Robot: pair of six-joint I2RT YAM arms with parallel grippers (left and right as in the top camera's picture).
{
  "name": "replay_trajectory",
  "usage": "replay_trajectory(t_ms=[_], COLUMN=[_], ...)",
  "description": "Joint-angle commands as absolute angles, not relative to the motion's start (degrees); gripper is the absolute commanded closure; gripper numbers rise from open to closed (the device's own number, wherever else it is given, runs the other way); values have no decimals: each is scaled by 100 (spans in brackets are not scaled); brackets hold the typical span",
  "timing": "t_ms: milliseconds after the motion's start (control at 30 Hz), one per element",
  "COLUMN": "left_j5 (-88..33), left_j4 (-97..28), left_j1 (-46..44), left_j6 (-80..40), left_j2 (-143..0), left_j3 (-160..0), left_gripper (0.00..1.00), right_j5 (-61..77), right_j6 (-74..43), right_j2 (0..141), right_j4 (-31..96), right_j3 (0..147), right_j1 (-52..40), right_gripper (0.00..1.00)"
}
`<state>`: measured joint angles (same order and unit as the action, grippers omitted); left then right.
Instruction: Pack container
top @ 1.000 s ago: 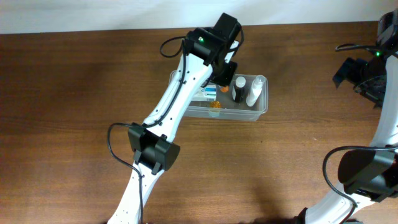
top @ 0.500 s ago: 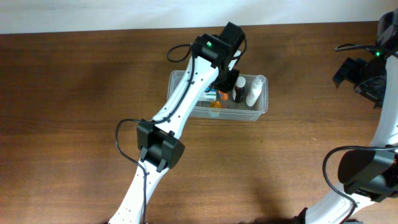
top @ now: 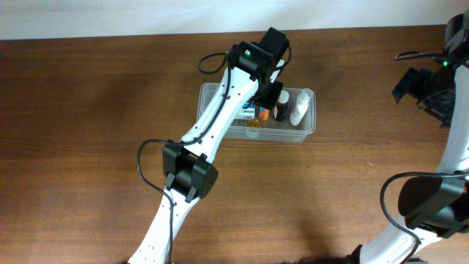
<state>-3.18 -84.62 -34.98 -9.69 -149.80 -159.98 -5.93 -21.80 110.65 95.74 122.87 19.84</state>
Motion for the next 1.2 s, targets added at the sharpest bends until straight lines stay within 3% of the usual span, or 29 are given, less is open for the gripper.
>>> replay_trajectory(t_ms=[0, 200, 333, 567, 800, 1167], left_j5=[-364, -318, -316, 8, 45, 21], left_j4=[-8403, -8267, -8272, -8538, -9358, -9671], left_j1=[-3509, -3509, -3509, -3387, -3033, -2770], left_j6=[-980, -974, -934, -939, -939, -843], left_j2=[-14999, -14999, -14971, -14647, -13972, -12967], left_j3=[-16033, -16040, -16191, -16805, -17091, -16938], left_gripper=[52, 37, 32, 8, 1, 1], right_j5=[-582, -582, -582, -582, -582, -582], right_j6=[-2143, -2143, -2143, -2143, -2143, -2143], right_j2=[11078, 11078, 11078, 11078, 11078, 11078], right_j4=[9557, 9557, 9557, 9557, 9557, 9557], right_j3=[12272, 12272, 12272, 12272, 12272, 12272], right_j1=[1990, 1990, 1990, 1990, 1990, 1990], right_gripper=[2, 2, 1, 2, 2, 2])
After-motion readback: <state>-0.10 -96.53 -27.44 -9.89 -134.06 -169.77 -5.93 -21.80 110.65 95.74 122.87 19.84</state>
